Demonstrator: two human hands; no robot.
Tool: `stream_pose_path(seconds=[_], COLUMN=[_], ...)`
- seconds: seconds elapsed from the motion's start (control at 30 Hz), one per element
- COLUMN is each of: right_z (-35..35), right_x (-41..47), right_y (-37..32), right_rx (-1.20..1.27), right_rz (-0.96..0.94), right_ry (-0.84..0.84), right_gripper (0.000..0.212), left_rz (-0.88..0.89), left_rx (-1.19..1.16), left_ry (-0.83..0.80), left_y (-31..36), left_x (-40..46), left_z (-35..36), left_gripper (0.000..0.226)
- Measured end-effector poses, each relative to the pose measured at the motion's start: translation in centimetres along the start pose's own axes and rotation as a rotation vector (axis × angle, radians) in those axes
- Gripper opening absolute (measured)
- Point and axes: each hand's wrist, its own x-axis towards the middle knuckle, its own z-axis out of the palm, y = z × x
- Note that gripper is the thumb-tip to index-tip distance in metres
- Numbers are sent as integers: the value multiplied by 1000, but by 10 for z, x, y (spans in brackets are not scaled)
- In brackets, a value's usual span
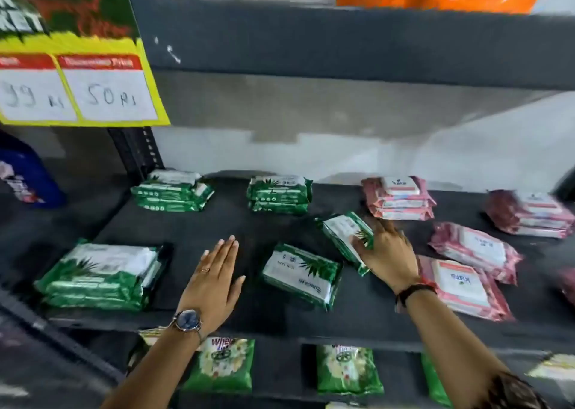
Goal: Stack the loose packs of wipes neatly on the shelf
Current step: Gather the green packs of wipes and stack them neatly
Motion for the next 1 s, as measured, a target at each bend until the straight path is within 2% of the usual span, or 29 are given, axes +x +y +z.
stream_pose_path(seconds=[0.1, 0.17, 0.3, 0.43, 0.53, 0.63, 0.7, 0.77, 0.93, 1.0], right_z=[10, 12, 20, 15, 1, -8, -7, 1, 23, 20], right_x=[17, 23, 26, 24, 17, 6, 0, -5, -8, -4], right_y=[1, 1, 3, 6, 3, -14, -30, -42, -47, -45], right_rx=[-29, -6, 11, 67, 116, 175, 177, 183, 109, 142], right_rz=[90, 134, 157, 139, 11, -232, -369, -427, -411, -382], right_ry=[-155, -216, -174, -81, -7, -73, -147, -196, -369, -454], right_gripper=[67, 74, 72, 69, 67, 69, 72, 73, 77, 80], left_rz=[56, 44, 13, 4, 10, 22, 25, 26, 37, -25], left_rx=[-81, -118, -174, -209, -194, -176, -188, -191, -207, -298], left_ry=[42, -28, -32, -17, -11, 7, 23, -3, 45, 92], left_y=[-9, -13, -12, -11, -10, -8, -7, -7, -6, -2], left_x=[6, 8, 10, 9, 7, 7, 7, 7, 5, 2], left_z=[24, 33, 34, 34, 32, 28, 26, 26, 26, 26], left_gripper=[104, 108, 61, 58, 73, 96, 96, 98, 87, 67])
